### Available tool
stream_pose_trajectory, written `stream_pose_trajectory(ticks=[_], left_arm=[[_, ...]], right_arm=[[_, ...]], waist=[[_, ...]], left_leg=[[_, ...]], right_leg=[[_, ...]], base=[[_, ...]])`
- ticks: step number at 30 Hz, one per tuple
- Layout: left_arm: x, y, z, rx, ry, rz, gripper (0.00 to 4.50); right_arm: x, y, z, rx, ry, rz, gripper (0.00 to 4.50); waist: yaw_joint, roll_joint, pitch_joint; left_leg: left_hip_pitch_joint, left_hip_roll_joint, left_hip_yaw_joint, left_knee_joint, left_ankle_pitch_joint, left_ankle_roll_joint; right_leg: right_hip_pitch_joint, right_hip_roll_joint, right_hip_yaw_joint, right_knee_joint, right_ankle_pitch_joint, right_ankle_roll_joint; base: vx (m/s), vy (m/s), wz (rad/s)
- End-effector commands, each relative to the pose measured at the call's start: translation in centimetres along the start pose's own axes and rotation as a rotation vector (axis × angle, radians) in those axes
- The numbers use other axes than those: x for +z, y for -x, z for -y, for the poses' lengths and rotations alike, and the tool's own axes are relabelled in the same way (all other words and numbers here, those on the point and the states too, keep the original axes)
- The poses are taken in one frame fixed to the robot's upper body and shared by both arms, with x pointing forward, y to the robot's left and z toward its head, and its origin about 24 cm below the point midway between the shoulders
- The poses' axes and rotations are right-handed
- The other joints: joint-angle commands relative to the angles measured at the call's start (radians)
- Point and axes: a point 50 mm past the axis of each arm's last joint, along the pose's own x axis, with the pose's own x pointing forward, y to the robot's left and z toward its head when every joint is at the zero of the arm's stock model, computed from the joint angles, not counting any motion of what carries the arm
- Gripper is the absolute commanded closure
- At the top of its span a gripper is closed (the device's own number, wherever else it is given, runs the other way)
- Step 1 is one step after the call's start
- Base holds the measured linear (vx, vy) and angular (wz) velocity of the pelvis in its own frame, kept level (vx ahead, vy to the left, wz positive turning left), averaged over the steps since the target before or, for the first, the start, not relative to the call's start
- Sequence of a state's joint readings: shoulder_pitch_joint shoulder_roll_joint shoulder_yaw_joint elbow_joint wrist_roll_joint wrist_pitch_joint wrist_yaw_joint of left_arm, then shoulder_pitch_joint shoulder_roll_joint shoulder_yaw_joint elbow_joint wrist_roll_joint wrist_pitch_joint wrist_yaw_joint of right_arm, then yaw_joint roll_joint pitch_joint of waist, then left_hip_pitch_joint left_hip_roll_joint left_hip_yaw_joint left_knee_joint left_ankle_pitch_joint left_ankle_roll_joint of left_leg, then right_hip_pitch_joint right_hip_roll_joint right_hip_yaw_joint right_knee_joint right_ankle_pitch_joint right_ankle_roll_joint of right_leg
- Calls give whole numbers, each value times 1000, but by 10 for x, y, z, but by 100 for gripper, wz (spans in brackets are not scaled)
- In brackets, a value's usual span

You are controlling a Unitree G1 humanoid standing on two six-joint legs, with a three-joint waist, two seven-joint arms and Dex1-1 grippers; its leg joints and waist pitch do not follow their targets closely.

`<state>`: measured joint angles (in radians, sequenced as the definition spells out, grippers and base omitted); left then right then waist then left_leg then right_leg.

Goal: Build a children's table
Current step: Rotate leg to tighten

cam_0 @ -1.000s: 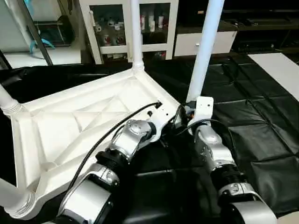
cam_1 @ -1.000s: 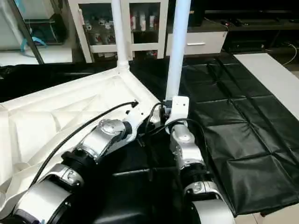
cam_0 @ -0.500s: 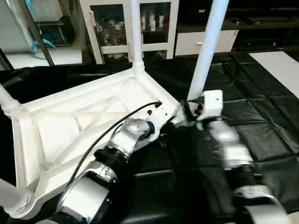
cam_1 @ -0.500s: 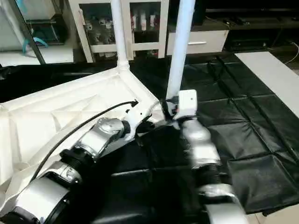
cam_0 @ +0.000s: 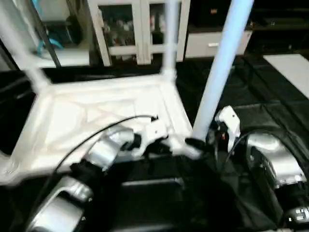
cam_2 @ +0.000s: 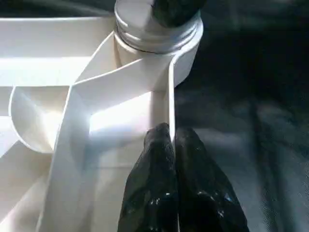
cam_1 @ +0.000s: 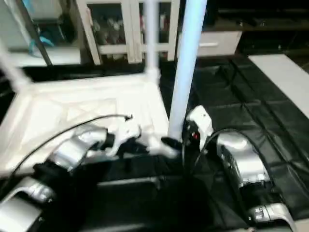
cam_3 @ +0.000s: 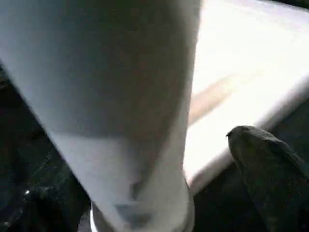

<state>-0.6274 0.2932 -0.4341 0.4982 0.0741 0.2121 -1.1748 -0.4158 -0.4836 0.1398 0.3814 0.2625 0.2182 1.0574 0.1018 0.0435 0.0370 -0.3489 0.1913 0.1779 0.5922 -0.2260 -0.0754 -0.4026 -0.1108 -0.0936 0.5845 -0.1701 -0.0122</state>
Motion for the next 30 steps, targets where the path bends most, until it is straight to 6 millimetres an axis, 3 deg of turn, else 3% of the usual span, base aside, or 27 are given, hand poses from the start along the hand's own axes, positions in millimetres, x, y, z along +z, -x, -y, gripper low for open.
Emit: stream_pose_trajectory(ticks=[1, 3, 4, 6, 7, 10, 15, 17, 19, 21, 24, 30], left_arm=[[-20, -13, 21, -144, 55, -95, 450], [-20, -13, 21, -140, 56, -101, 450], [-21, -14, 20, -122, 57, -106, 450], [-22, -15, 18, -101, 62, -110, 450], [-22, -14, 18, -94, 73, -106, 450], [-22, -13, 19, -93, 77, -109, 450], [-23, -11, 22, -100, 81, -117, 450], [-24, -10, 22, -101, 82, -119, 450], [-24, -10, 22, -100, 83, -120, 450], [-23, -10, 22, -105, 79, -123, 450], [-23, -11, 23, -107, 77, -127, 450], [-24, -10, 23, -105, 84, -128, 450]], right_arm=[[5, 8, -2, 73, 13, -26, 9], [4, 8, -1, 79, 12, -39, 9], [2, 8, -1, 86, 14, -53, 9], [1, 8, -2, 118, 2, -69, 9], [0, 8, -4, 147, 2, -85, 9], [-2, 9, -6, 179, 5, -115, 9], [-3, 15, -5, 175, 7, -121, 46], [-6, 15, -4, 168, 9, -128, 79], [-6, 14, -5, 170, 8, -130, 84], [-7, 13, -5, 174, 7, -131, 96], [-10, 13, -7, 178, 7, -143, 130], [-12, 12, -6, 180, 9, -165, 175]], waist=[[4, -9, -54], [6, -9, -56], [8, -17, -57], [12, -19, -56], [15, -14, -57], [16, -14, -56], [16, -13, -59], [15, -6, -60], [14, -10, -60], [15, -3, -60], [14, -8, -62], [13, -5, -63]], left_leg=[[-2, 45, -8, -75, -117, 97], [-2, 44, -5, -70, -87, 106], [-2, 42, -4, -70, -81, 109], [-3, 41, -5, -70, -81, 109], [-3, 40, -5, -69, -85, 108], [-3, 41, -6, -70, -95, 101], [-4, 41, -7, -68, -73, 104], [-3, 40, -7, -65, -62, 110], [-4, 38, -7, -65, -64, 112], [-4, 39, -7, -65, -70, 110], [-3, 39, -7, -64, -72, 110], [-4, 38, -6, -62, -64, 114]], right_leg=[[57, -47, 44, -47, -128, -261], [55, -46, 45, -43, -90, -271], [56, -47, 45, -44, -85, -274], [57, -49, 45, -45, -105, -270], [58, -49, 45, -44, -117, -268], [57, -49, 44, -48, -136, -259], [58, -47, 44, -44, -105, -264], [57, -46, 43, -41, -83, -272], [59, -45, 42, -42, -83, -273], [58, -45, 42, -43, -91, -273], [59, -44, 42, -43, -86, -273], [60, -44, 41, -41, -77, -276]], base=[[0, 0, 0], [0, 0, 0], [0, 0, 0], [0, 0, 0], [0, 0, 0], [0, 0, 0], [0, 0, 0], [0, 0, 0], [0, 0, 0], [0, 0, 0], [0, 0, 0], [0, 0, 0]])
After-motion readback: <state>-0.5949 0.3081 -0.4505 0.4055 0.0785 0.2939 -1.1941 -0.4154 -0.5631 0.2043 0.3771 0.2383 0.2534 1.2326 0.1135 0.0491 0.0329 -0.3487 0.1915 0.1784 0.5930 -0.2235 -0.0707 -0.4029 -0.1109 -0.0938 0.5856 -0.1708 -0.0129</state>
